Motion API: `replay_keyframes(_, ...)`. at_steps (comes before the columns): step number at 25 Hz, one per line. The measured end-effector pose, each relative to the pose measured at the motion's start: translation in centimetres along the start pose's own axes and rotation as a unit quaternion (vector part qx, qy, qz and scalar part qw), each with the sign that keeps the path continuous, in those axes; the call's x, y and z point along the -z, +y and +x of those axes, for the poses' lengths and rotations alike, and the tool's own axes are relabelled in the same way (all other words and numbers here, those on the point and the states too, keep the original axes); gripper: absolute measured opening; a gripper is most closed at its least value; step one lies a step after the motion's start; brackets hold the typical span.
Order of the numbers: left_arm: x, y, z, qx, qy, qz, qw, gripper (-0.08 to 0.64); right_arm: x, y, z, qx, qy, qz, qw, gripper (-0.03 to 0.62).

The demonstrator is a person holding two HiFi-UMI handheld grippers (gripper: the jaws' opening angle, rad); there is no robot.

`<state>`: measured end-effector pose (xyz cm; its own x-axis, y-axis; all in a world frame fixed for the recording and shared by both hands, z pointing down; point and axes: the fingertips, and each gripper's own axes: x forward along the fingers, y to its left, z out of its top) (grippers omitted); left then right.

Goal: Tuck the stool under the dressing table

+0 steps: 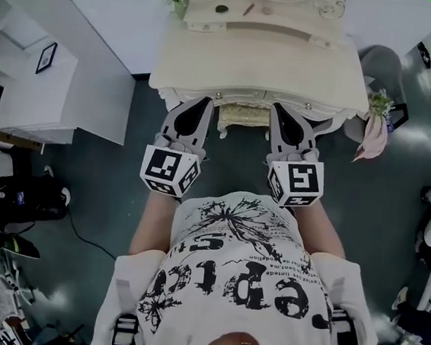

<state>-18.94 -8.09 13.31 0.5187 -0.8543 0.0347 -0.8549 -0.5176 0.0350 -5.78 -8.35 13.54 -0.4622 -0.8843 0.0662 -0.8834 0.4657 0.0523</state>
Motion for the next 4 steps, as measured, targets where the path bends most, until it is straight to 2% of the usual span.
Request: replay_keyframes(4, 0.28, 0.02, -0.65, 0.001, 0.003, 0.006, 1.0, 0.02, -0.04, 0.97, -0.2, -0.009, -0.004, -0.004, 1.0, 0.017)
